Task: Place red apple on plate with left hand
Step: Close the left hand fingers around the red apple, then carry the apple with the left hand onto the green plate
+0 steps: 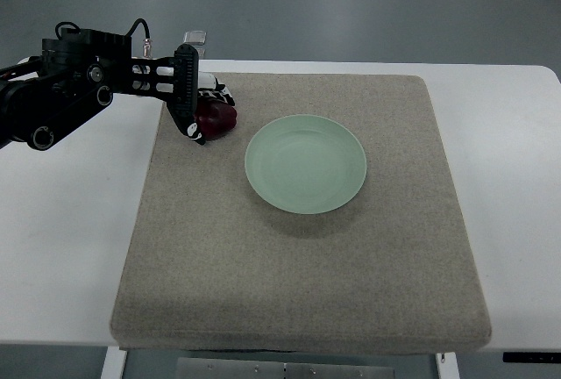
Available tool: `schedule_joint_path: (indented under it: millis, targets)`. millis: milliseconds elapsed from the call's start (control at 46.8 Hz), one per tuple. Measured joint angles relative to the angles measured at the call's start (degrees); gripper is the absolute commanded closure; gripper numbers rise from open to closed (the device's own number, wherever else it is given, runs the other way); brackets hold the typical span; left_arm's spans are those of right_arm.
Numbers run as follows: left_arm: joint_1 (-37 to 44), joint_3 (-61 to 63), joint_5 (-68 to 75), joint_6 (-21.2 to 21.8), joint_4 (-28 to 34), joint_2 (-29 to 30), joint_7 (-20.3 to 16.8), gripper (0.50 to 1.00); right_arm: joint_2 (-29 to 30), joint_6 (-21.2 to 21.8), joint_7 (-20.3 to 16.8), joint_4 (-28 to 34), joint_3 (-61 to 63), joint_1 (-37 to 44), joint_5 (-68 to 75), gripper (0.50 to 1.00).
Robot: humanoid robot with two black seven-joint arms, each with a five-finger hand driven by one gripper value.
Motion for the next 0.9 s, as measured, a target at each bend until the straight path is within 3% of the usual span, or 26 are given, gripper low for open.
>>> schedule_joint_path:
  millis: [192,321,385,641,898]
  targets:
    - [0.0,0.0,0.0,-0.1,0.0,0.2,0.1,0.872,0.0,0.0,0.0,0.0,0.0,0.0,0.0,0.536]
    - [0.0,0.0,0.0,-0.1,0.0,0.3,0.1,0.926,0.0,0.0,0.0,0.0,0.0,0.0,0.0,0.536]
    - [-0.3,-0.3,-0.1,0.0,-0.1,0.3,0.0,0.996,0.0,0.0,0.0,0.0,0.0,0.0,0.0,0.536]
    - [-3.2,-0.9,-1.2,0.0,-2.5,0.2,-0.5,1.000,0.0,-0.1,0.0,0.0,0.0,0.0,0.0,0.536]
    - [-3.3,-1.3,-1.3,0.0,-11.1,0.5,-1.7,1.000,0.0,-0.1,0.0,0.0,0.0,0.0,0.0,0.536]
